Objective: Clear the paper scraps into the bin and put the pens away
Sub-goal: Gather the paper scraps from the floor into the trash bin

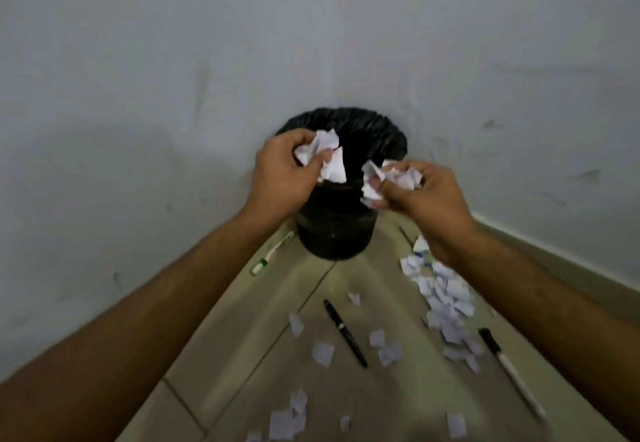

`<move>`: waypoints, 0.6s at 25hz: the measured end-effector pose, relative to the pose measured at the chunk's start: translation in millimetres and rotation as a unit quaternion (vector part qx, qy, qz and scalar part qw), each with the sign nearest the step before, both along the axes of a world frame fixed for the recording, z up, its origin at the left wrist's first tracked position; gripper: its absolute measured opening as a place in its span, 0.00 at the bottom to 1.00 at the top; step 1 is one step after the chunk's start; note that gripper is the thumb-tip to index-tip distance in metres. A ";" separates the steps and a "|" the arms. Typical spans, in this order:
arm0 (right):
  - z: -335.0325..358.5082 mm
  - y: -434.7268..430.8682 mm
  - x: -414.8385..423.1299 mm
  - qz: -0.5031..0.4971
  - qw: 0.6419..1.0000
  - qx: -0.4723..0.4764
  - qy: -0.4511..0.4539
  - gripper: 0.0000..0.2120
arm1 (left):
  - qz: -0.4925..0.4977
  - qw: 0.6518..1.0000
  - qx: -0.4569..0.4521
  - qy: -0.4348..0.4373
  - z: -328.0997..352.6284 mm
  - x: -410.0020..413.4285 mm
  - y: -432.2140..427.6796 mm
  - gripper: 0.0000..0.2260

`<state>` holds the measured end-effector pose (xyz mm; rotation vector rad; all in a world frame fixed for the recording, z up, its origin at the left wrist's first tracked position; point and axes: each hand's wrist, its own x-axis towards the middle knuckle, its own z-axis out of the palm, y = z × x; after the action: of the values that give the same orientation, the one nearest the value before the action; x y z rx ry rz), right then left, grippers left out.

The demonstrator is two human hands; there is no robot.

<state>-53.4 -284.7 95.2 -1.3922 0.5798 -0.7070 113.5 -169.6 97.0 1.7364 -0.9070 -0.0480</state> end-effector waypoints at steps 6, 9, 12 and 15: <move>45.1 -67.6 81.7 -0.020 0.988 -0.089 0.126 0.08 | -0.020 0.964 0.263 0.012 5.4 58.6 -89.9 0.10; 38.5 -73.9 113.3 0.040 0.949 -0.166 0.264 0.04 | -0.046 0.944 0.325 0.012 0.3 73.7 -96.8 0.16; 37.7 -62.4 125.5 0.151 0.910 -0.187 0.338 0.09 | -0.026 0.955 0.296 -0.023 7.5 73.4 -89.4 0.17; 40.3 -55.5 108.8 0.124 0.891 -0.295 0.322 0.15 | 0.019 0.988 0.148 -0.028 12.2 50.8 -53.8 0.20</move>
<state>55.4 -340.1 135.5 -2.2612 0.7095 -0.1868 164.4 -223.5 109.3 2.0385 -0.9422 -0.1142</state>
